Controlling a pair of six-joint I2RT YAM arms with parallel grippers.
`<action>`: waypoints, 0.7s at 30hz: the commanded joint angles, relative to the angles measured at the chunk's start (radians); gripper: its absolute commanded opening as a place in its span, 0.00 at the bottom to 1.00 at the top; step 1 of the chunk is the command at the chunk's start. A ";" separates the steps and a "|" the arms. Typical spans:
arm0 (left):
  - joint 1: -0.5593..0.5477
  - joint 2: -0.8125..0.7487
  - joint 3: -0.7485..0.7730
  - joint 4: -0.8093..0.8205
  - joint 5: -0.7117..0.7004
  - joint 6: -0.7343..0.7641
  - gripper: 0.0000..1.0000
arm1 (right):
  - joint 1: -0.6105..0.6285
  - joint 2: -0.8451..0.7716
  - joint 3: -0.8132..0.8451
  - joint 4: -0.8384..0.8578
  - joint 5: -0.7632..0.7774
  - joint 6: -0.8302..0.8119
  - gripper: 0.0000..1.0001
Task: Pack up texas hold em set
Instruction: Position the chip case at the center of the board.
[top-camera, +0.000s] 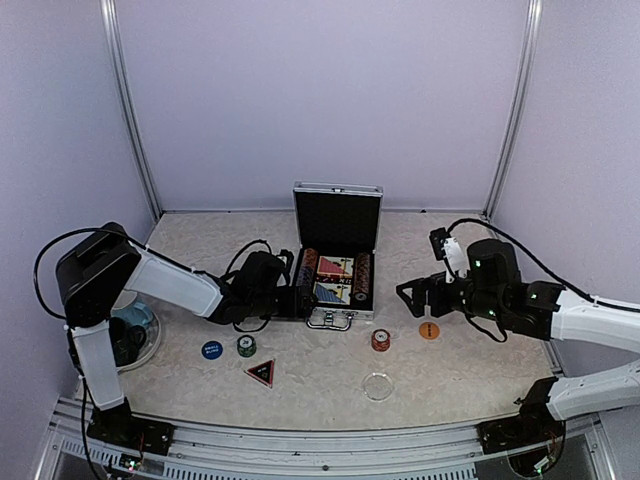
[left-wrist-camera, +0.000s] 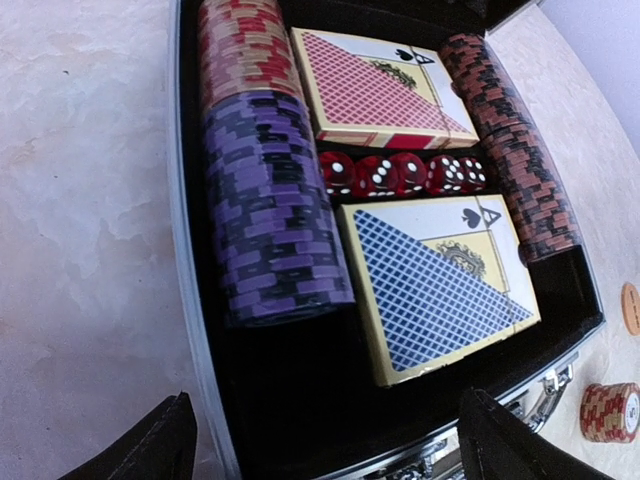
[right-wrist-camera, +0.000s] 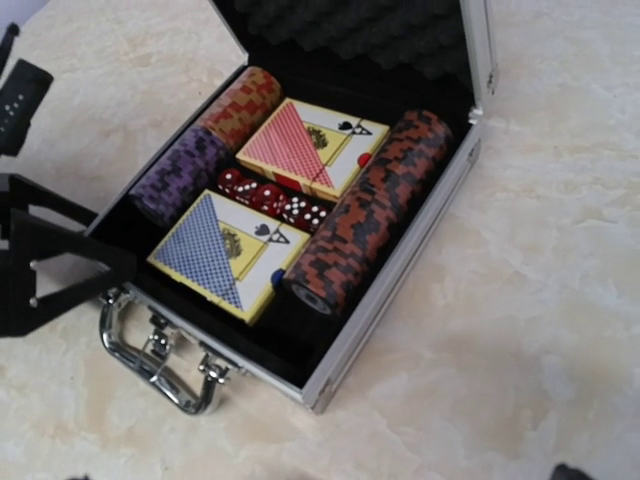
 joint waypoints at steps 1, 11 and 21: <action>-0.007 -0.014 -0.009 0.049 0.082 -0.016 0.89 | 0.010 -0.035 -0.012 -0.012 0.013 0.008 0.99; -0.041 -0.010 0.027 0.043 0.102 -0.014 0.88 | 0.011 -0.063 -0.027 -0.039 0.033 -0.002 0.99; -0.071 -0.016 0.043 0.044 0.122 -0.007 0.88 | 0.010 -0.003 0.012 -0.113 -0.009 -0.019 0.99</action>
